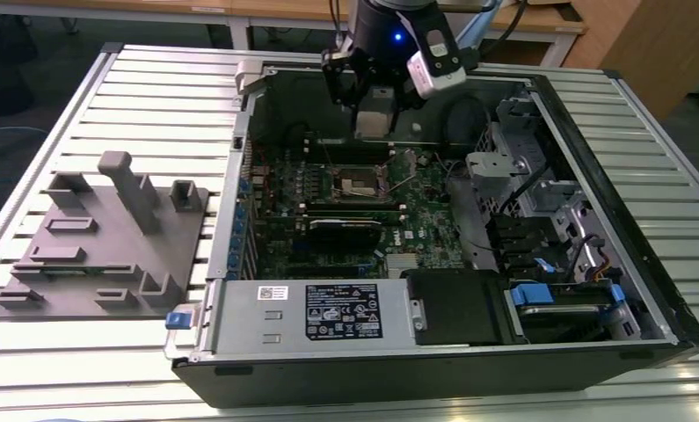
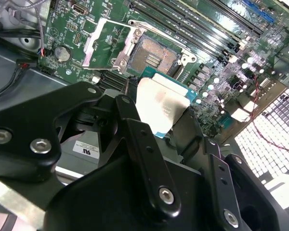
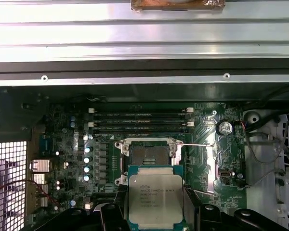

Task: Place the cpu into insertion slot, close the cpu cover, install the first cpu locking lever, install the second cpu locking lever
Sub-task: 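Place the cpu into insertion slot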

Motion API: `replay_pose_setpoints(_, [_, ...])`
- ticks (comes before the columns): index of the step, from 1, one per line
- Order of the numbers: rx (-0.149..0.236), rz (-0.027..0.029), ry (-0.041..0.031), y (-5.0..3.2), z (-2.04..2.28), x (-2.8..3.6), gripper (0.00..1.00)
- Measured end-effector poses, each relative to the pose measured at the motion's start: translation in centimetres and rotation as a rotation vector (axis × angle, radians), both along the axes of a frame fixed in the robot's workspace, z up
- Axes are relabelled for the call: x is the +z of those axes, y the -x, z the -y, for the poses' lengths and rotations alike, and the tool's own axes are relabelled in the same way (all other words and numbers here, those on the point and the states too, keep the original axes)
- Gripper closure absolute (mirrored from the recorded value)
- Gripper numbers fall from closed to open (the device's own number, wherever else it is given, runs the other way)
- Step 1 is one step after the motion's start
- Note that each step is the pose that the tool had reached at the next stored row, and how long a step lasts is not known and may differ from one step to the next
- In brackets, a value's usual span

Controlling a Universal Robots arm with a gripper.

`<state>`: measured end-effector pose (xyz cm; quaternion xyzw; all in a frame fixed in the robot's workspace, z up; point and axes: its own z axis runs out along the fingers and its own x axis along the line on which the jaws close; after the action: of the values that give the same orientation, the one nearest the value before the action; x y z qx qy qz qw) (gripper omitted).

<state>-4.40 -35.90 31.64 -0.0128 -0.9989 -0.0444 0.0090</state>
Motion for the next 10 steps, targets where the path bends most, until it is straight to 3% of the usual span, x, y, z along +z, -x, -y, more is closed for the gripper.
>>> replay_pose_setpoints(10, [0.000,0.0000,0.0000,0.00,0.00,-0.21,0.46])
